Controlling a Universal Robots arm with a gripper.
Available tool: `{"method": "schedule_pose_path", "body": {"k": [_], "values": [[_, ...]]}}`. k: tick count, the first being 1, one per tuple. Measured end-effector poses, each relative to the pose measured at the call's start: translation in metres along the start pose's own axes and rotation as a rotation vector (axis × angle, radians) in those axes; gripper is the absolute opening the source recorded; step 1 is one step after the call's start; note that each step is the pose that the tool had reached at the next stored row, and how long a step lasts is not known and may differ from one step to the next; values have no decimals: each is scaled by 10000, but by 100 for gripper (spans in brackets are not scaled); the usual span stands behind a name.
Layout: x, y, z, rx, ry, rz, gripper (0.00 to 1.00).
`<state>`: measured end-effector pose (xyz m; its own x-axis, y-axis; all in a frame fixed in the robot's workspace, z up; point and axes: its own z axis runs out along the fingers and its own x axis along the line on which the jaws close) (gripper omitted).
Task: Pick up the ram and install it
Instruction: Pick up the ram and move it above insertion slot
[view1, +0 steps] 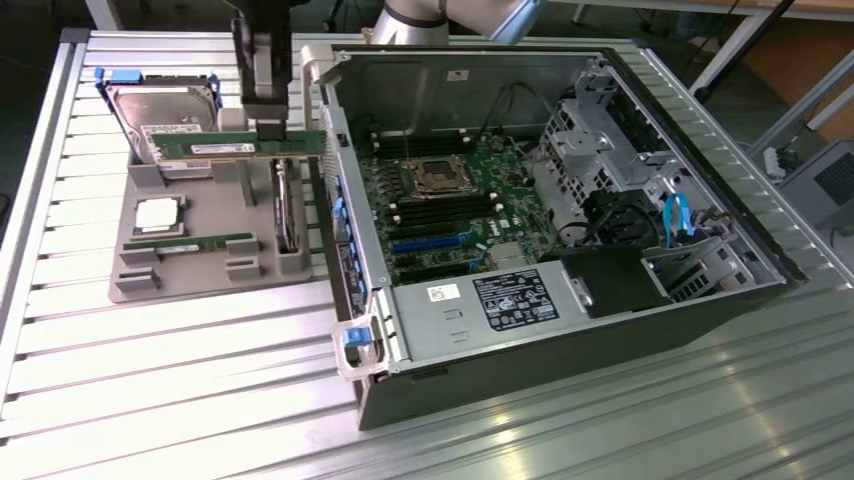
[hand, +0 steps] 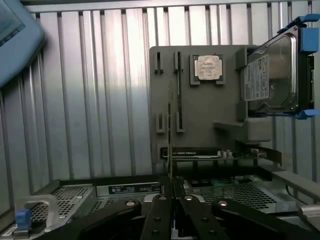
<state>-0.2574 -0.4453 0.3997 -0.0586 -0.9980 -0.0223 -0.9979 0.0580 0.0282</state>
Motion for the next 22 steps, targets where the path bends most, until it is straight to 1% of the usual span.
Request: {"method": "schedule_pose_path", "body": {"k": [1, 3, 4, 5, 6, 7, 8, 9, 11, 13, 15, 16, 17, 18, 20, 21, 22], "values": [[-8, -131, -4, -2, 1, 0, 11], [-16, -280, -8, -3, 1, -1, 11], [-24, -414, -11, -4, 1, -3, 11], [-28, -488, -13, -5, 1, -5, 11], [-35, -601, -16, -6, 1, -6, 11], [-45, -762, -20, -7, 0, -10, 11], [-52, -880, -24, -9, 2, -14, 11], [-55, -927, -25, -9, 1, -14, 11], [-63, -1069, -29, -9, 1, -20, 11], [-69, -1178, -32, -10, 2, -28, 11], [-80, -1359, -37, -10, 2, -39, 11], [-88, -1495, -40, -11, 2, -51, 11], [-93, -1593, -43, -12, 2, -57, 11], [-96, -1643, -44, -12, 2, -61, 11], [-109, -1856, -50, -13, 3, -76, 11], [-113, -1931, -52, -14, 3, -80, 11], [-121, -2069, -56, -14, 3, -86, 11]]}}
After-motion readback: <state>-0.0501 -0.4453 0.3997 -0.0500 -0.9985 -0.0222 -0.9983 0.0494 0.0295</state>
